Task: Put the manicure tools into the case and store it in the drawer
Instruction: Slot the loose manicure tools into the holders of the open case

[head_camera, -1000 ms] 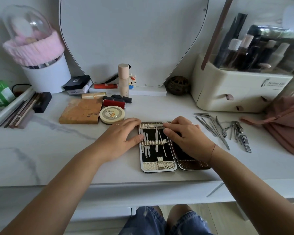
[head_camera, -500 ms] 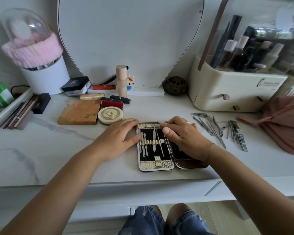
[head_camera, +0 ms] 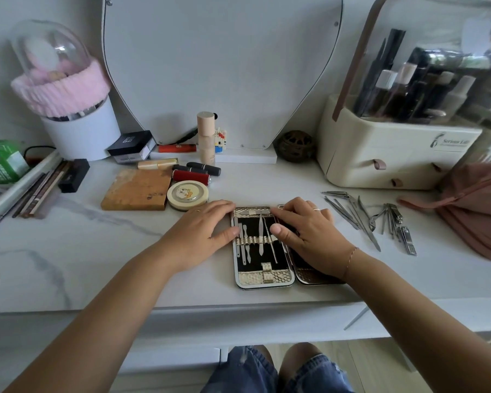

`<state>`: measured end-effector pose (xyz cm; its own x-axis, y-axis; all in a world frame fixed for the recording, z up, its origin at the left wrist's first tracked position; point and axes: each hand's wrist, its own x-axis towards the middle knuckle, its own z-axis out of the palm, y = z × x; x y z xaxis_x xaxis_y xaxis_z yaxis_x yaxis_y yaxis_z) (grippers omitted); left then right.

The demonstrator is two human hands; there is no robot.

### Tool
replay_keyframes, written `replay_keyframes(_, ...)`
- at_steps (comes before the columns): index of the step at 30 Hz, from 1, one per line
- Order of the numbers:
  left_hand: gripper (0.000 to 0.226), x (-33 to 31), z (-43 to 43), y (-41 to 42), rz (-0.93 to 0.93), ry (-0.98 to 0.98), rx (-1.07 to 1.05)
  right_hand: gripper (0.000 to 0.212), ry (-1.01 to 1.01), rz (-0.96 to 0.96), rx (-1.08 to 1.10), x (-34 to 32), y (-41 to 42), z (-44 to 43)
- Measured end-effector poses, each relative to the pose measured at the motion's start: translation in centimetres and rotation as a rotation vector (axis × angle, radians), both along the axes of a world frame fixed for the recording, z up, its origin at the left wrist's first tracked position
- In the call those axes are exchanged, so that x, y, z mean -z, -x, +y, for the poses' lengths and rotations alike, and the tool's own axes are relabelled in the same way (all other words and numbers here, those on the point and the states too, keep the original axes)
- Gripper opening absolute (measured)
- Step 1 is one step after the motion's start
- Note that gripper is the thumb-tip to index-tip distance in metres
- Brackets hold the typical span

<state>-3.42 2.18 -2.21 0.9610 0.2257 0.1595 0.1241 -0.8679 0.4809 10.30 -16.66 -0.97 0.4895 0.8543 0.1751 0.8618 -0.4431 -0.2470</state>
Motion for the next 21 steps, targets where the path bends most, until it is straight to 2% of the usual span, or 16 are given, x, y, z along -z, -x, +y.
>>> replay_keyframes(7,0.062,0.0,0.0,0.0,0.007,0.007,-0.008,0.098,0.075,-0.122,-0.001,0.2,0.5,0.3)
replay_keyframes(14,0.062,0.1,0.1,0.0,0.012,0.011,-0.009,0.090,0.022,-0.040,-0.017,0.1,0.2,0.2)
replay_keyframes(18,0.061,0.1,0.2,0.0,0.014,0.015,-0.006,0.058,-0.093,0.163,-0.005,-0.7,0.1,0.2)
replay_keyframes(21,0.061,0.2,0.2,-0.1,0.017,0.017,-0.008,0.043,-0.065,0.233,-0.002,-1.1,-0.1,0.7)
